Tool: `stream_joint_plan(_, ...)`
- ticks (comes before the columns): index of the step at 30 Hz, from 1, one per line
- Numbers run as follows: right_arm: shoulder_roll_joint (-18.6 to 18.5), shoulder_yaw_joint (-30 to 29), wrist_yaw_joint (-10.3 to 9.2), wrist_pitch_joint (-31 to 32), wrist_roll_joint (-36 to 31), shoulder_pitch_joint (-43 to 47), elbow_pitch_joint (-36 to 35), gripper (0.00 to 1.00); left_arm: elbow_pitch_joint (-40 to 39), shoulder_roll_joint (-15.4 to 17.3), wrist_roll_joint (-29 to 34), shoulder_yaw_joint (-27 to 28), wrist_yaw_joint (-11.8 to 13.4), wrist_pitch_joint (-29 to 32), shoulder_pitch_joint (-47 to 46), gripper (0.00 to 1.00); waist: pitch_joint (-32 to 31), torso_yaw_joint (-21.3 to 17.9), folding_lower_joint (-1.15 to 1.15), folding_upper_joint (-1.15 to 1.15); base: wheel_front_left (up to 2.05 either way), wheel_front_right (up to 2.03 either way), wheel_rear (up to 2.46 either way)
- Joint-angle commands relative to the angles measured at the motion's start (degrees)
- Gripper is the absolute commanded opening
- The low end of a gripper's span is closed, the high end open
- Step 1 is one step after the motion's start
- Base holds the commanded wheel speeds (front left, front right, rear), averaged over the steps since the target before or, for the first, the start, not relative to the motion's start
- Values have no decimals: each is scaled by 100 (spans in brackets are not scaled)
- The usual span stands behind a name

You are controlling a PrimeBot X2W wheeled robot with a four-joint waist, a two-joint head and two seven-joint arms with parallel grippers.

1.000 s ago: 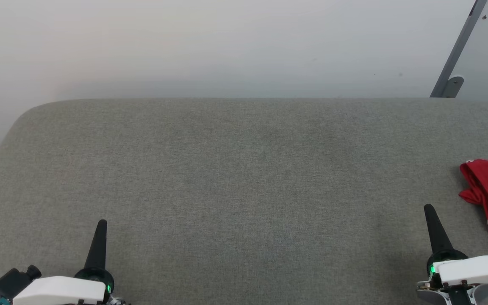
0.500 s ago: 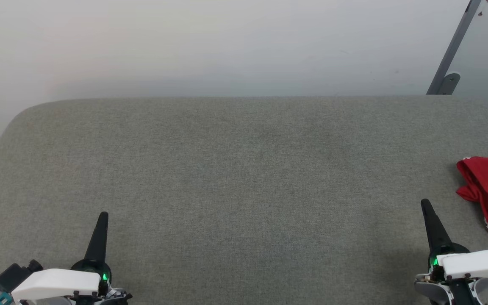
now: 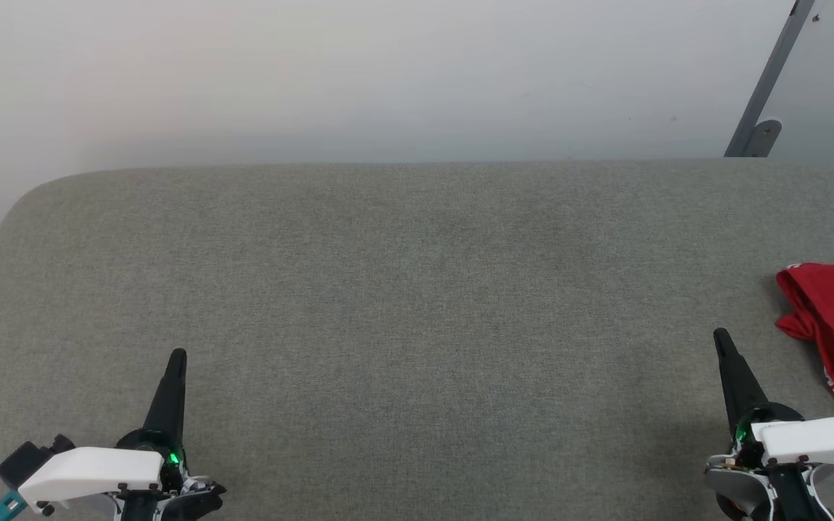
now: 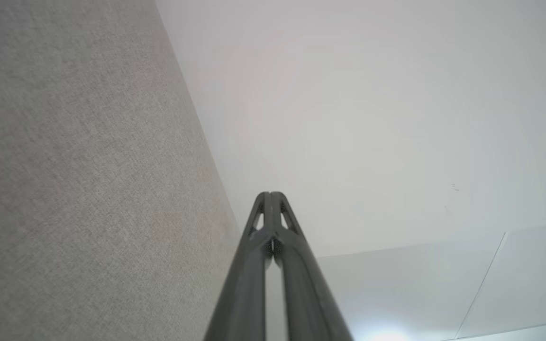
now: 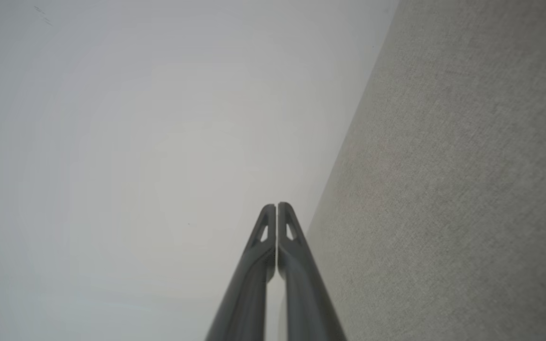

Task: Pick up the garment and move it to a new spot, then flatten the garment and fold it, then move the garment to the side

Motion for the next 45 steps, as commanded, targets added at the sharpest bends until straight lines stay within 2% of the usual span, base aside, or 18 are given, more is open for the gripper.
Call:
stream_joint_plan(1,-28,20,0,37,110,-72,-4,0,1,-9,-69,34,8,43,-99,0,2,-3,0,0,0,0,0)
stream_joint_plan(25,-30,67,0,214,1028,-266,155,0,170,-119,-885,148,11,309,-354,0,58,-94,0,0,0,0,0)
stream_joint_plan(45,-28,67,0,208,1013,-251,147,0,170,-141,-835,174,11,335,-341,0,59,-95,0,0,0,0,0)
